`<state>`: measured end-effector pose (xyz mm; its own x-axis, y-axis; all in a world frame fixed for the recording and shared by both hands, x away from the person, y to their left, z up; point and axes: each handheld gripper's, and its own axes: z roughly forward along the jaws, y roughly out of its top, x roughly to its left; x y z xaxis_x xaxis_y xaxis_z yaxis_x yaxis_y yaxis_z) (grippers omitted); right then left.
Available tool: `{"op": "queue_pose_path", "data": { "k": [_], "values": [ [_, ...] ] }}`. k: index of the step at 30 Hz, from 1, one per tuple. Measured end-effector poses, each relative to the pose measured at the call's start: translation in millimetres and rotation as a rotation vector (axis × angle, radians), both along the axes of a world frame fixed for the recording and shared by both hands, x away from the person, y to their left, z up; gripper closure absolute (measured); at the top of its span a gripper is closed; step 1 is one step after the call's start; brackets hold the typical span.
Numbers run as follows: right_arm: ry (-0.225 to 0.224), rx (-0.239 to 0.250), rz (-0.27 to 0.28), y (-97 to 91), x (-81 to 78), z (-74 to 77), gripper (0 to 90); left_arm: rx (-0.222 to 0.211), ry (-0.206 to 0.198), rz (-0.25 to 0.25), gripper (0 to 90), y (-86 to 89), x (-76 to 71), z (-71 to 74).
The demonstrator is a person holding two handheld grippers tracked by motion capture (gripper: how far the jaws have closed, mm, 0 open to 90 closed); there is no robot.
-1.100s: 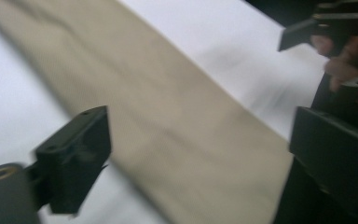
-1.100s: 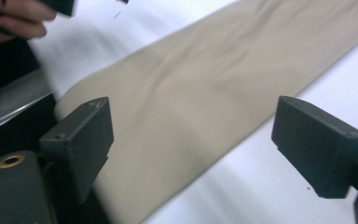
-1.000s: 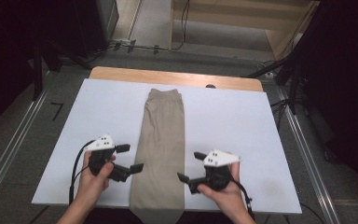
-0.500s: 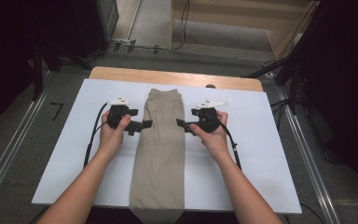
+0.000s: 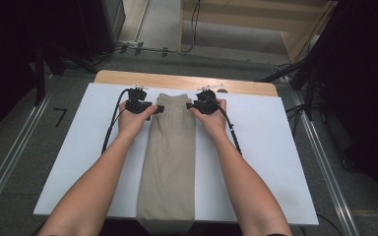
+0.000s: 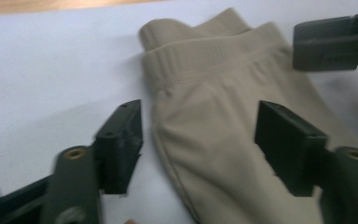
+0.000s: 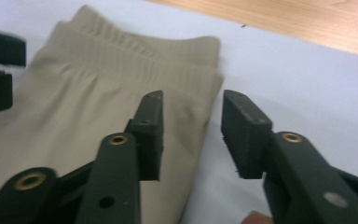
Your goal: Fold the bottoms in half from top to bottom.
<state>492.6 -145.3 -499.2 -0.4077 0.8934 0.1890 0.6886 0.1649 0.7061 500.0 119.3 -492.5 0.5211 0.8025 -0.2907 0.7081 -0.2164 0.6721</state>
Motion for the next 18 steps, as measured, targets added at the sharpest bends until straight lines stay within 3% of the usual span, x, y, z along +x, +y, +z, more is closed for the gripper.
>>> {"op": "queue_pose_path", "data": {
  "k": [2,3,6,8,11,14,18],
  "values": [
    [0.048,0.005,-0.01,1.9,9.1,-3.4,68.7,0.011,0.007,0.005,41.3,-2.9,1.9,-3.6],
    [0.054,0.002,0.009,3.1,11.7,-4.8,73.8,0.036,0.001,0.008,43.4,-4.9,2.1,-4.5],
    [0.018,-0.036,0.036,7.3,12.4,-2.4,83.6,0.073,-0.006,0.023,48.6,-6.8,3.3,-5.3],
    [-0.023,-0.048,0.044,7.7,11.8,2.2,83.9,0.075,-0.004,0.046,51.9,-5.9,4.3,-5.4],
    [-0.048,-0.065,0.057,9.3,15.8,5.8,84.3,0.079,-0.002,0.069,55.4,-6.8,4.2,-5.4],
    [-0.049,-0.095,0.08,12.6,27.7,4.6,84.6,0.085,0.014,0.094,56.1,-9.8,3.8,-3.6],
    [-0.028,-0.098,0.043,14.0,38.3,-0.6,84.0,0.107,0.003,0.099,54.7,-10.5,6.5,-3.4]
  ]
}}
